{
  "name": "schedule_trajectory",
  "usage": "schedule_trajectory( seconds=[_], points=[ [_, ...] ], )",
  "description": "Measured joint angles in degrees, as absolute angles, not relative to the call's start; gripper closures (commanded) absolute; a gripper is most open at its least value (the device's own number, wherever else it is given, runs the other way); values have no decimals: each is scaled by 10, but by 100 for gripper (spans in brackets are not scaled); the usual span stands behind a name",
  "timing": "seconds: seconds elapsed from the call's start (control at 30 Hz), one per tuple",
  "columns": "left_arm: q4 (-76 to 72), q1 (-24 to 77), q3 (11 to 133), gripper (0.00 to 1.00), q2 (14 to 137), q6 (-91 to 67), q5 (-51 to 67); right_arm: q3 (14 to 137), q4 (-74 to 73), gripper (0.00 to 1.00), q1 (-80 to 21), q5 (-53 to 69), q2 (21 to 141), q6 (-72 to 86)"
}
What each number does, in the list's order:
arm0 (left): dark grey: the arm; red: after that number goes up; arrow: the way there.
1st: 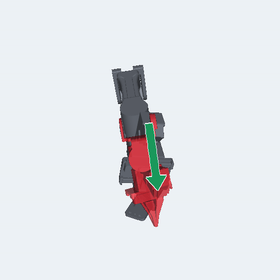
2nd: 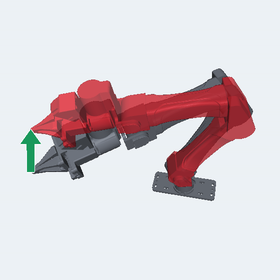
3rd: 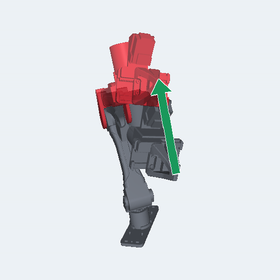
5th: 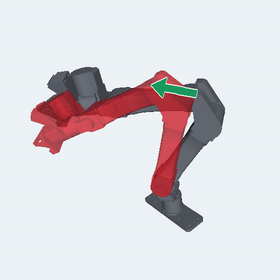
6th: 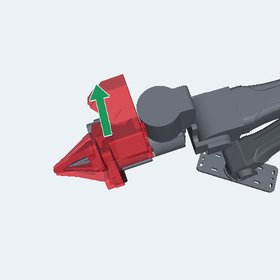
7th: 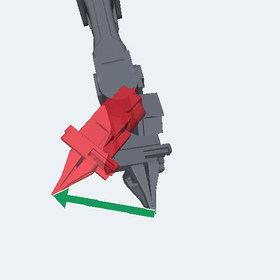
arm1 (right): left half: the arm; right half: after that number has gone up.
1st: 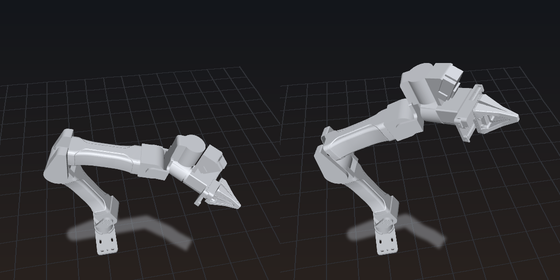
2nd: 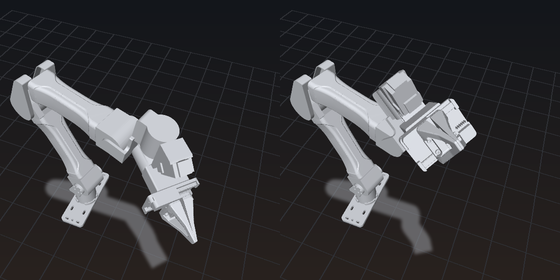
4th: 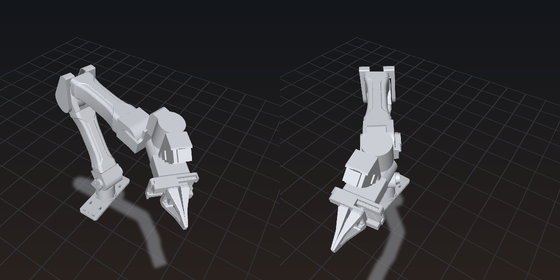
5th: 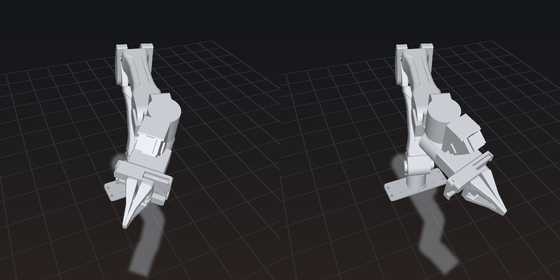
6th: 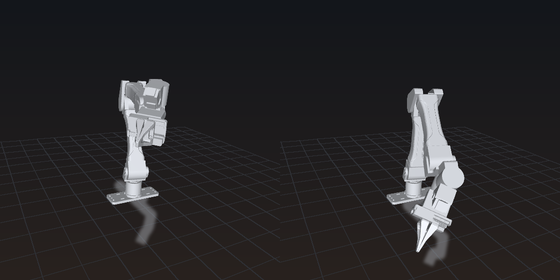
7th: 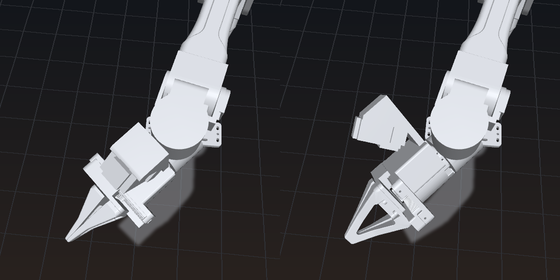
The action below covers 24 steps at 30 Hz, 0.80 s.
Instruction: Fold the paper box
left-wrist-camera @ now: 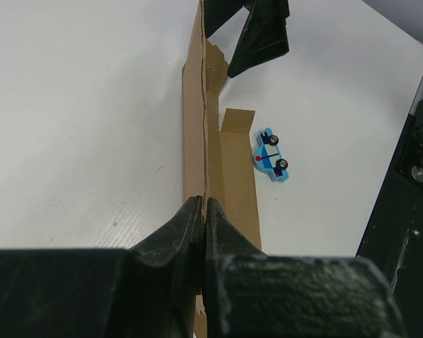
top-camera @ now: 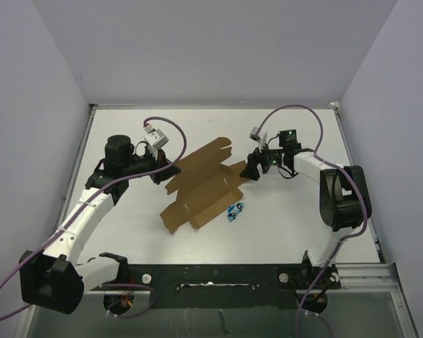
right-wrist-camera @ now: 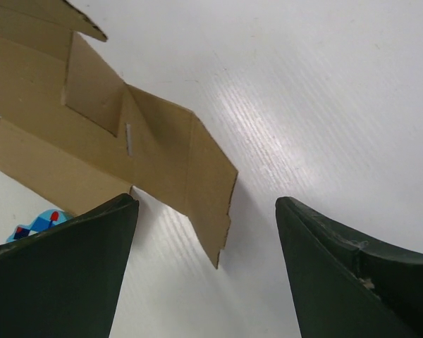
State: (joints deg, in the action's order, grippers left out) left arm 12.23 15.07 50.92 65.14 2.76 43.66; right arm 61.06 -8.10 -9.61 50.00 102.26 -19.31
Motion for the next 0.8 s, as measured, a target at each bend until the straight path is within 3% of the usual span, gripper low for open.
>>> schedule_trajectory(
  seconds=[0.13,0.27,0.33,0.5,0.8],
  points=[
    [122,151,509,100,651,28,440,637,-100,44,-103,481,1041,-208],
    [122,151,509,100,651,28,440,656,-111,86,-114,479,1058,-222],
    [123,151,509,100,651,28,440,656,-117,100,-116,481,1059,-229],
    [128,151,517,100,651,27,439,653,-90,100,-120,487,1057,-227],
    [121,140,539,100,651,-47,455,554,151,100,-133,479,1017,-151]
  ],
)
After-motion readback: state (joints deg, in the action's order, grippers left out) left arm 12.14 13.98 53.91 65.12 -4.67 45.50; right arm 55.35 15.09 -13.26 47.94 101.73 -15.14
